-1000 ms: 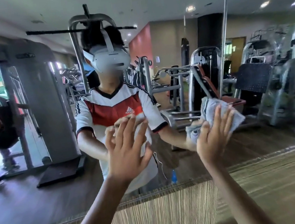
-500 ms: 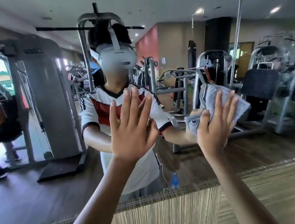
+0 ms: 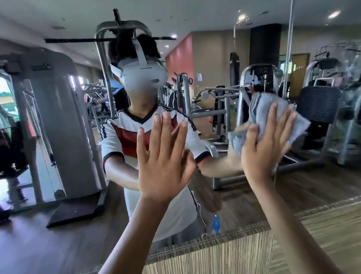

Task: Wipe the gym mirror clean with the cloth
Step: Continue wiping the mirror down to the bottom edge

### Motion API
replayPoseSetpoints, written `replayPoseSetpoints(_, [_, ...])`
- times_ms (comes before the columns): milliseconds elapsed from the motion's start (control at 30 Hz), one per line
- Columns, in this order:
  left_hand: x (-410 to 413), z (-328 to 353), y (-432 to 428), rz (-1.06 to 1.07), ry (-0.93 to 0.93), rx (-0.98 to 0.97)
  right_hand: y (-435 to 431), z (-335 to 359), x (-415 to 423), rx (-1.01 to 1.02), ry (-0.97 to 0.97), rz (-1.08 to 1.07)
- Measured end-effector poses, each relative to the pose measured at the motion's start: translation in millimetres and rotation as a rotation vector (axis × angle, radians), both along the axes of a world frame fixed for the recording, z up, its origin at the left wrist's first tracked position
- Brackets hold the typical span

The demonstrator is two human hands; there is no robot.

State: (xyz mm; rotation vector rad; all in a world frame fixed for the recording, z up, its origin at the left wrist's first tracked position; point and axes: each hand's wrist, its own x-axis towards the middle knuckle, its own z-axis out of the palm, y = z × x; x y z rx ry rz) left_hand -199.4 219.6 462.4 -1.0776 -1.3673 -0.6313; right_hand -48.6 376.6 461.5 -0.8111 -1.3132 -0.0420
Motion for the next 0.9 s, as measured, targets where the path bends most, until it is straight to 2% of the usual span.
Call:
replayPoseSetpoints(67, [-2.1,0.2,-1.3,-0.026,0.004,-0.005,-11.9,34.4,-17.2,0.005,0.063,0.019])
replayPoseSetpoints(133, [-3.1,0.7,-1.8,-0.022,0.002,-0.012,-25.0,34.9,-27.8,0.133,-0.07,0.012])
replayPoseSetpoints(233, [-4.3,-0.6,-2.3,-0.031,0.005,-0.018,-22.9,-13.3,-17.2,0.322,-0.347,0.018])
replayPoseSetpoints(300, [-4.0,-0.8,-2.4,-0.031,0.002,-0.027,-7.7,-45.8,2.0,0.309,-0.409,0.001])
replayPoseSetpoints(367, [-2.1,-1.1,-2.4,-0.028,0.003,-0.029,5.8,-47.7,17.9,0.197,-0.345,-0.01])
replayPoseSetpoints(467, [0.5,0.0,-1.4,-0.015,0.009,-0.021,10.0,3.2,18.3,0.001,-0.106,-0.007])
replayPoseSetpoints(533, [1.0,0.7,-2.7,-0.027,-0.001,-0.017,2.0,39.8,8.1,-0.044,-0.014,-0.002])
replayPoseSetpoints(633, [1.0,5.4,-5.8,-0.06,-0.013,-0.006,-12.5,41.3,-9.8,0.101,-0.147,-0.003])
replayPoseSetpoints(767, [-0.8,16.1,-10.9,-0.06,-0.01,0.004,-3.5,-25.5,5.0,0.343,-0.439,-0.013])
replayPoseSetpoints(833, [-1.2,27.4,-13.5,-0.036,0.011,-0.013,9.1,-31.2,20.9,0.293,-0.417,-0.034])
replayPoseSetpoints(900, [0.4,46.8,-13.4,-0.004,0.048,-0.069,16.6,-6.5,24.9,0.141,-0.281,-0.032])
